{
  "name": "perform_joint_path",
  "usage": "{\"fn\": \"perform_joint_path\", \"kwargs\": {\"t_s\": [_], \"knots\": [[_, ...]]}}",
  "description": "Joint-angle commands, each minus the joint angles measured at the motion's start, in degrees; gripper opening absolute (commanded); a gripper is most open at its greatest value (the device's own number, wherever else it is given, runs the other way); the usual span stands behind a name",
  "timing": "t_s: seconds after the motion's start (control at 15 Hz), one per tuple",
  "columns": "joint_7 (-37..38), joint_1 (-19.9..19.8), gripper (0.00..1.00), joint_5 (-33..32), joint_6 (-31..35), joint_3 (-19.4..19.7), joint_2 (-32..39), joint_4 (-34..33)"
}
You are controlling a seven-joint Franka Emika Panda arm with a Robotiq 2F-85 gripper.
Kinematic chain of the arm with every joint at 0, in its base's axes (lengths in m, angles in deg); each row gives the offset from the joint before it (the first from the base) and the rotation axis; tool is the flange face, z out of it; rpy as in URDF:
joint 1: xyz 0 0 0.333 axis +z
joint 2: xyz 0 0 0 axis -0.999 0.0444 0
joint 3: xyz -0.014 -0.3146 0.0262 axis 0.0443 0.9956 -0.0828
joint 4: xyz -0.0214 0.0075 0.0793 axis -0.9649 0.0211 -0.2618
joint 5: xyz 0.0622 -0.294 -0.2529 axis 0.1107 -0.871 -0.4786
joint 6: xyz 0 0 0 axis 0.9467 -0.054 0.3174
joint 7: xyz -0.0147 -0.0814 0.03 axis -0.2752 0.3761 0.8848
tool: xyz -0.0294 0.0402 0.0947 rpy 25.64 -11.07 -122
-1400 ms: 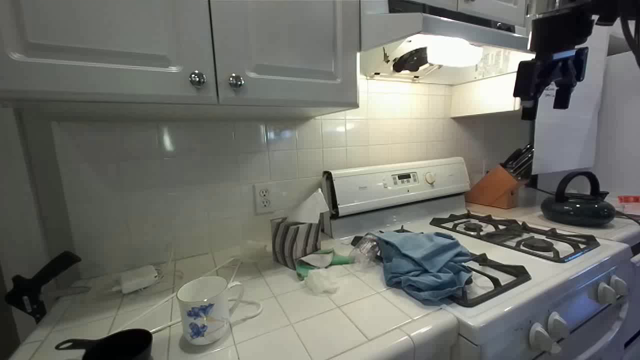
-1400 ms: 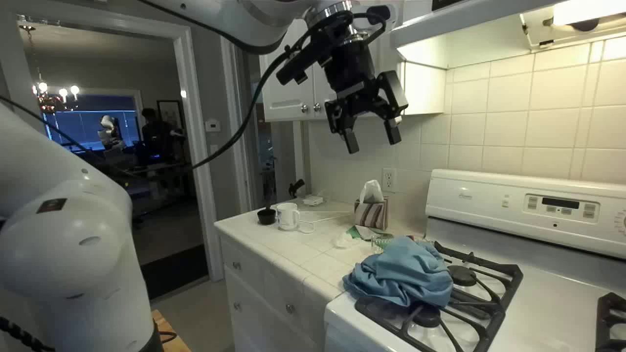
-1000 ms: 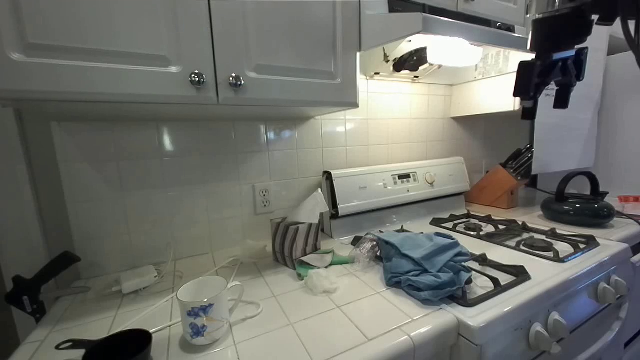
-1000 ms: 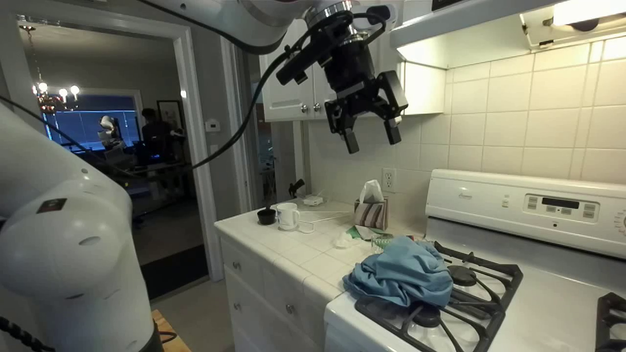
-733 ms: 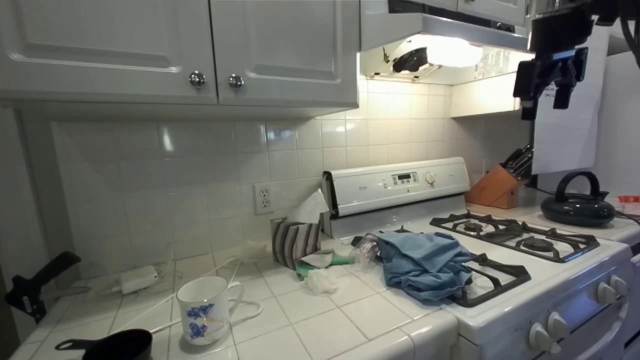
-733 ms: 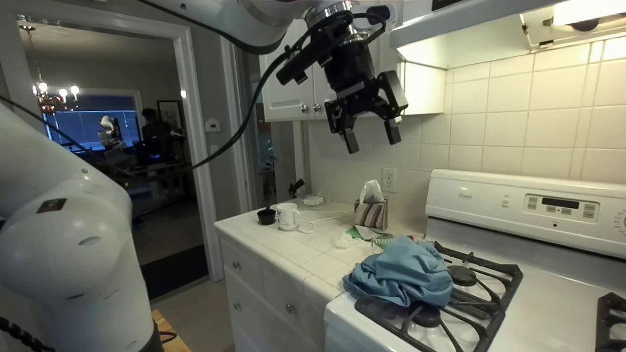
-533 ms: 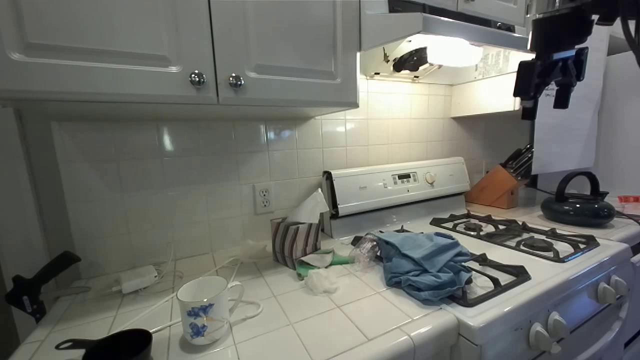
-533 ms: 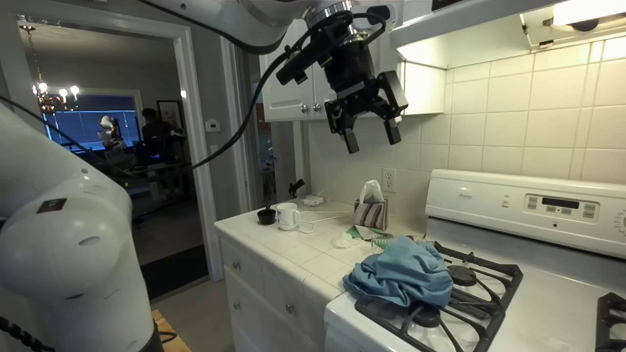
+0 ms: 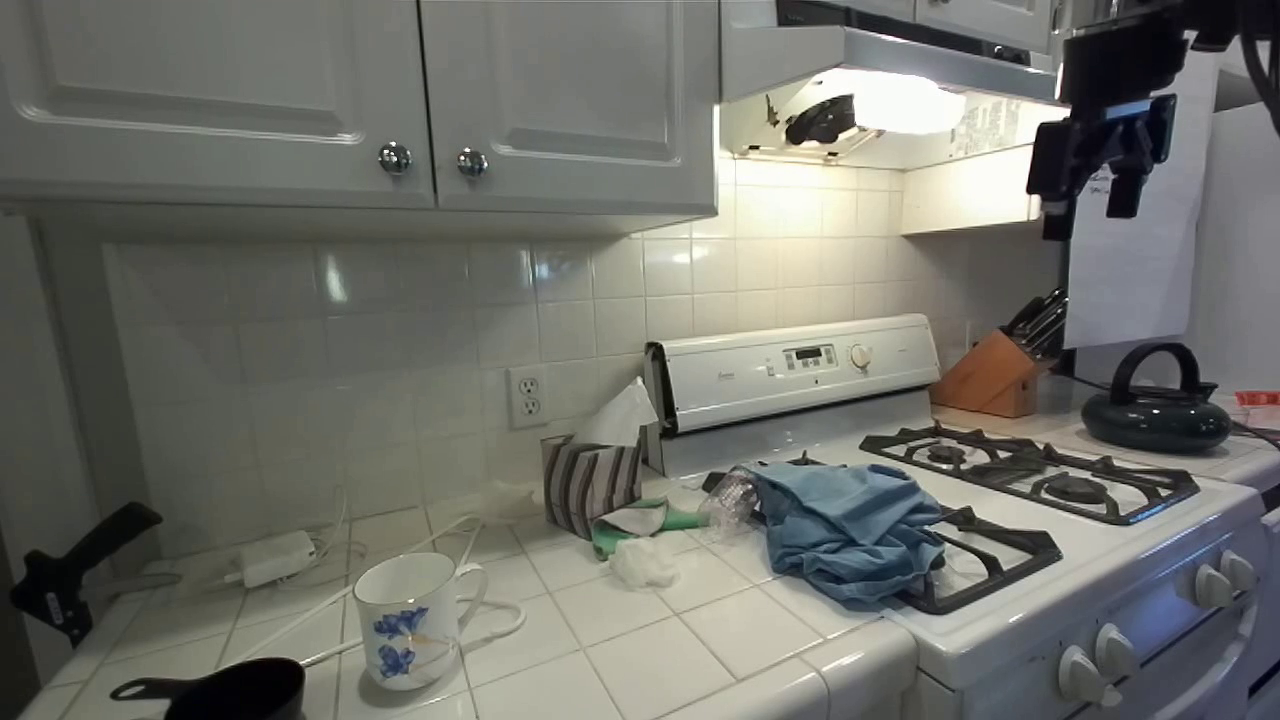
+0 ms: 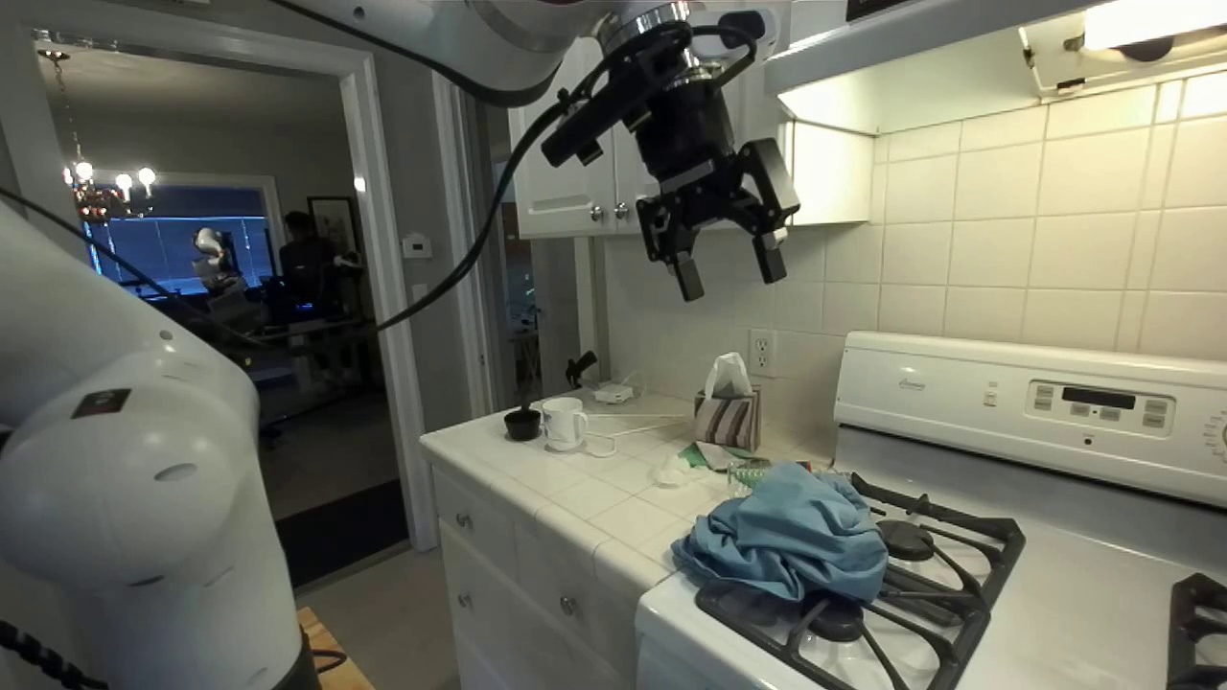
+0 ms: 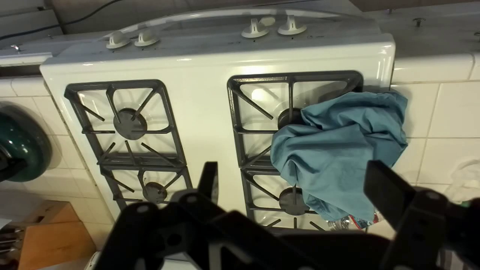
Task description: Hang the white hanger on the right upper cabinet door.
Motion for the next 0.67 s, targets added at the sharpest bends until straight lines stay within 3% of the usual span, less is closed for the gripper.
{"fn": "perform_joint_path", "kwargs": {"t_s": [0.0,0.27,0.6], "knots": [[0.2,0.6,1.00,-0.3,-0.3,0.4,0.0,-0.2],[-1.4,2.2,1.00,0.2,2.2,0.6,0.8,0.3],[-7.3,10.4,1.00,3.1,8.0,-1.4,6.0,0.0]]}}
